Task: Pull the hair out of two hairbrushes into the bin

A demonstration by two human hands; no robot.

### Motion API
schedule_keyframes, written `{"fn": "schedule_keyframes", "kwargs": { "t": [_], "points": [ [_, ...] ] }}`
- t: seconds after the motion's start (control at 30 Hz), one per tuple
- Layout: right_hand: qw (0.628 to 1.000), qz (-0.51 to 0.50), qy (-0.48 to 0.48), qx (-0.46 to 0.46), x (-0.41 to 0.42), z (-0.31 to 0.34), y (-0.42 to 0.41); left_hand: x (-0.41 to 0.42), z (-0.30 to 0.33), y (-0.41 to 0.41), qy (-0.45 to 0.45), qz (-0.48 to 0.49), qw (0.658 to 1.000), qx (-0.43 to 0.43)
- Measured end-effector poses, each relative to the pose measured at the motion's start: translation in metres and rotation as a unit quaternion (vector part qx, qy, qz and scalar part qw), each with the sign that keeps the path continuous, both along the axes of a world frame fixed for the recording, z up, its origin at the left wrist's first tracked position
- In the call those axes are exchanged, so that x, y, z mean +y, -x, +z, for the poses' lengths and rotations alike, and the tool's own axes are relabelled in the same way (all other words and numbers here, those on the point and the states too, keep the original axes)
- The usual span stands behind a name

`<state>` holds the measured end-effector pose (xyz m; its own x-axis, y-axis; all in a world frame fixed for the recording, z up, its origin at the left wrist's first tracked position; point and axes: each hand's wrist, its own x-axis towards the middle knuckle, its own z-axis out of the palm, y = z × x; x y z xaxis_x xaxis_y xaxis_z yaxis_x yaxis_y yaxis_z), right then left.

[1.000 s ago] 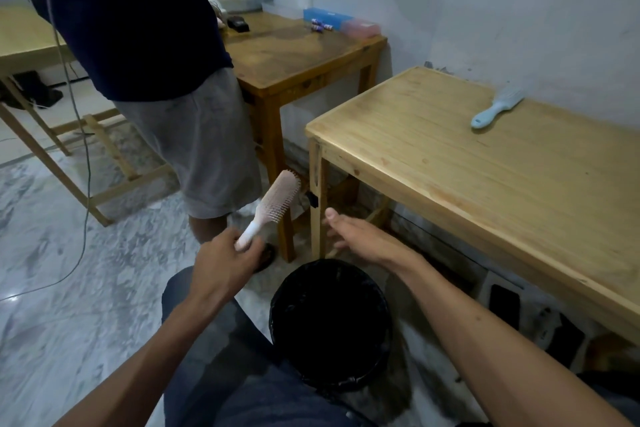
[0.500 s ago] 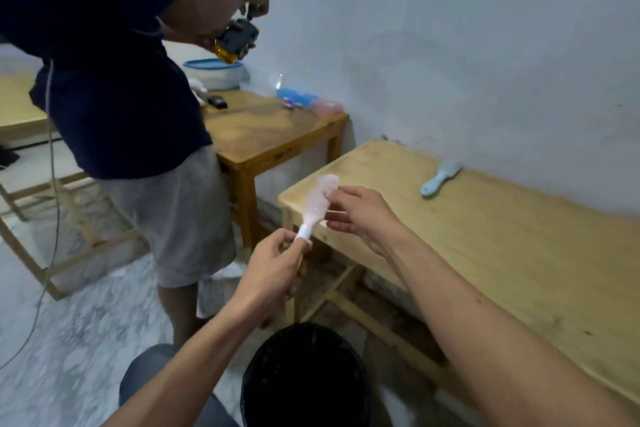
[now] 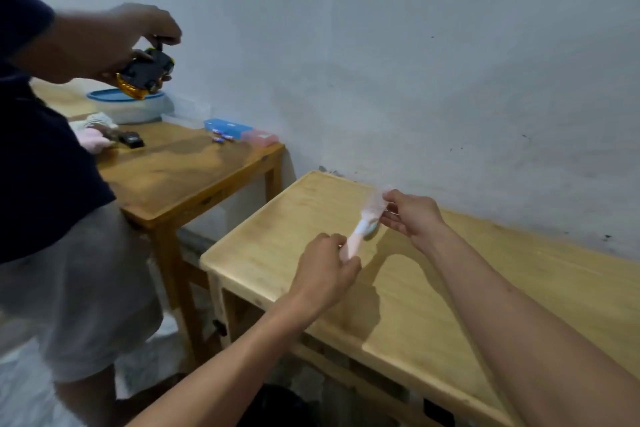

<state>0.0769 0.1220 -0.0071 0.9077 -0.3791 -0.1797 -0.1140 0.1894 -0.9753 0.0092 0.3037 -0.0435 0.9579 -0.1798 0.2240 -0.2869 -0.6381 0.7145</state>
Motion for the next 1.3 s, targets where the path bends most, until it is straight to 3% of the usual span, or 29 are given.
{"fn": "schedule_keyframes", "kwargs": {
  "t": [0.53,1.17,1.3],
  "points": [
    [0.981,-0.099,0.127,0.108,-0.117,-0.057,-0.101,-0.131,-0.018,-0.073,-0.237,-0.053,0.967,-0.082],
    [0.963,-0.072,0.228,0.122,-0.125,-0.061,-0.123,-0.136,-0.02,-0.088,-0.266,-0.042,0.961,-0.068],
    [0.963,-0.089,0.228,0.115,-0.126,-0.059,-0.114,-0.131,-0.008,-0.079,-0.244,-0.046,0.963,-0.11]
  ]
}}
